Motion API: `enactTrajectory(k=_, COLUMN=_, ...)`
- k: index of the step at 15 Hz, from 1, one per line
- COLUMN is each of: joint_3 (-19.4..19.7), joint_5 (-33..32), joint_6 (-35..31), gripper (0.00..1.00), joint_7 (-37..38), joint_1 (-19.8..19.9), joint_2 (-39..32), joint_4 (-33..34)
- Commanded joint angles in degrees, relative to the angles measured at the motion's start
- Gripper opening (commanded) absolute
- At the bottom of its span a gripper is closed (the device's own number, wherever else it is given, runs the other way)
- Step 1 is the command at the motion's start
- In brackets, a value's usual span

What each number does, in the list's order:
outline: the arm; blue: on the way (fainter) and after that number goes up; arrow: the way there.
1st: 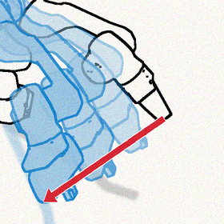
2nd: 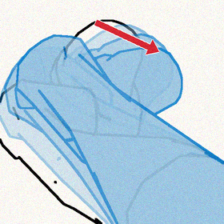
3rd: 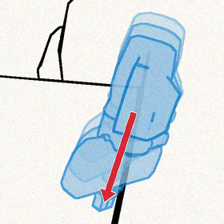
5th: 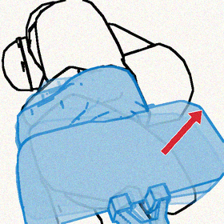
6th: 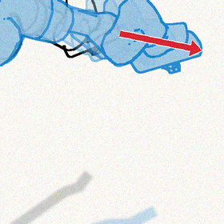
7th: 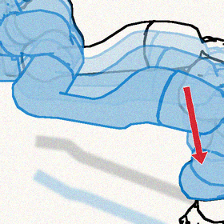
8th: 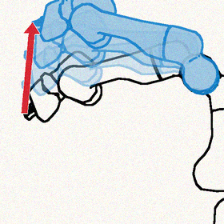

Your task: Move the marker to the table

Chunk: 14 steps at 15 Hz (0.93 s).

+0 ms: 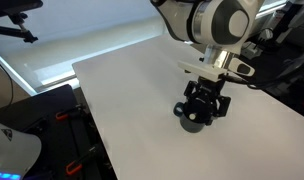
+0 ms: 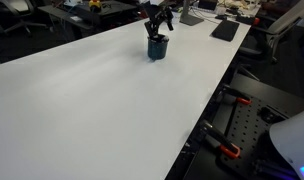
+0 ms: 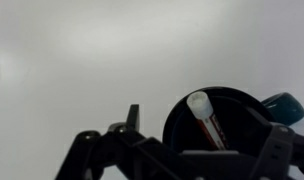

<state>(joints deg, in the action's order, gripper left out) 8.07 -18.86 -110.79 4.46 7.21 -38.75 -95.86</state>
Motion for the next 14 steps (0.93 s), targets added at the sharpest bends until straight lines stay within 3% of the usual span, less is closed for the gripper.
enactTrajectory(k=1, joint_3=0.63, joint_5=0.42, joint_6=0.01, gripper=1.0, joint_7=-0.28, joint_1=-0.52, joint_2=-0.18, joint_4=0.21)
enactTrajectory(k=8, joint_3=0.64, joint_5=0.42, joint_6=-0.05, gripper=1.0, joint_7=-0.28, joint_1=-0.52, joint_2=-0.44, joint_4=0.23)
enactTrajectory(k=9, joint_3=0.64, joint_5=0.42, joint_6=-0.05, gripper=0.75, joint_7=-0.29, joint_1=-0.52, joint_2=-0.46, joint_4=0.23)
enactTrajectory(k=10, joint_3=0.66, joint_5=0.4, joint_6=-0.09, gripper=0.72, joint_7=-0.23, joint_1=-0.53, joint_2=-0.46, joint_4=0.18)
enactTrajectory(k=13, joint_3=0.73, joint_5=0.37, joint_6=-0.03, gripper=0.49, joint_7=-0.1, joint_1=-0.56, joint_2=-0.71, joint_4=0.23)
enactTrajectory(k=14, joint_3=0.76, joint_5=0.37, joint_6=0.02, gripper=0.47, joint_7=-0.06, joint_1=-0.58, joint_2=-0.79, joint_4=0.24)
